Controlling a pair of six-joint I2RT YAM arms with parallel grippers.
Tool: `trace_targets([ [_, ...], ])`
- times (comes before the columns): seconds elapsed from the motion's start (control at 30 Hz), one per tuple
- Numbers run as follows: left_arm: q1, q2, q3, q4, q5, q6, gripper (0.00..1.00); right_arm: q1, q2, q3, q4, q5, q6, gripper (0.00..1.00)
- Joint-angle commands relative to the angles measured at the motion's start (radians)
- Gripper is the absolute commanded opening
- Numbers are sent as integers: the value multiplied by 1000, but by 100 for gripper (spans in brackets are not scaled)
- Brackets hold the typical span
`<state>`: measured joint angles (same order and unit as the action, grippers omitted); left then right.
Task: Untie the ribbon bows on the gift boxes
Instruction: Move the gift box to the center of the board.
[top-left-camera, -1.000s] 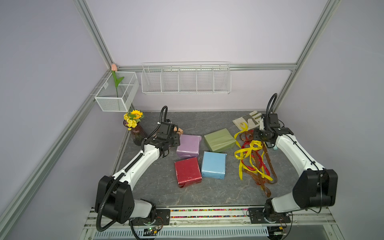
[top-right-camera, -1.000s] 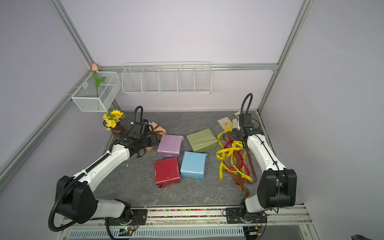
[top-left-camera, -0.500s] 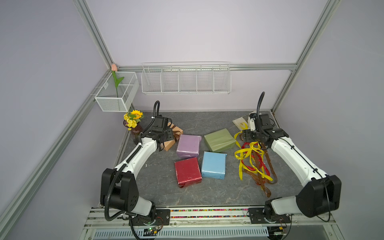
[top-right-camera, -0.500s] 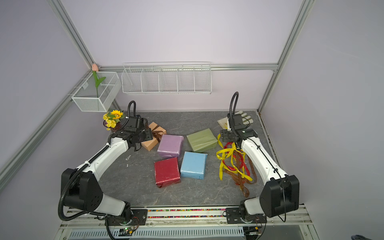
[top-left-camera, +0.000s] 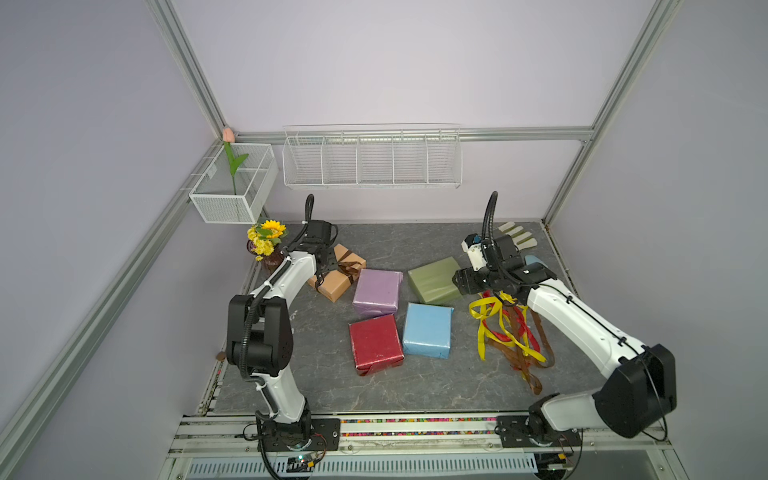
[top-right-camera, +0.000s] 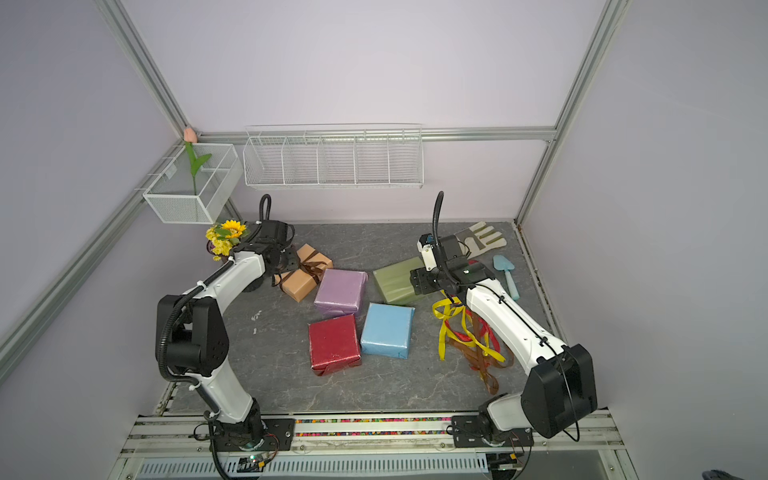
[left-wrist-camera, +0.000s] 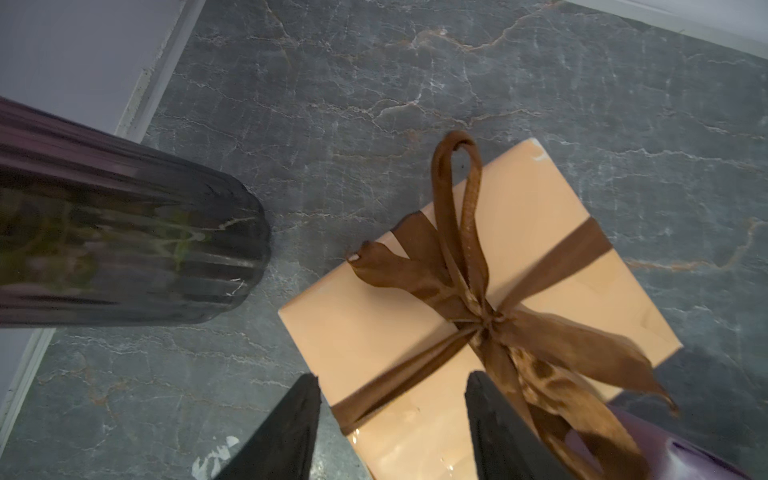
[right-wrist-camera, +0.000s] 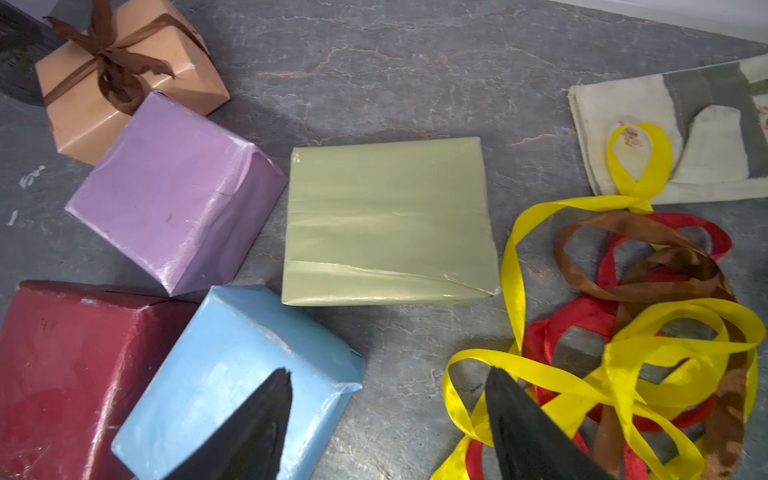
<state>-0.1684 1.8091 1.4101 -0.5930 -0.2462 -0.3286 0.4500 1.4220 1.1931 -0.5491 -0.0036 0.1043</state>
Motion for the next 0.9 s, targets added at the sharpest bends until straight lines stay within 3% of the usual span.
trace_targets([
  [0.0, 19, 49, 64, -13, -16, -3, 58, 33, 35, -9, 32, -26, 19, 75],
  [0.37, 35, 190, 189, -49, -17, -43, 55, 115, 61, -32, 52, -11, 37, 74],
  [0.87, 52, 228, 189, -22, 0, -32, 46, 151, 66, -50, 59, 8, 45, 73],
])
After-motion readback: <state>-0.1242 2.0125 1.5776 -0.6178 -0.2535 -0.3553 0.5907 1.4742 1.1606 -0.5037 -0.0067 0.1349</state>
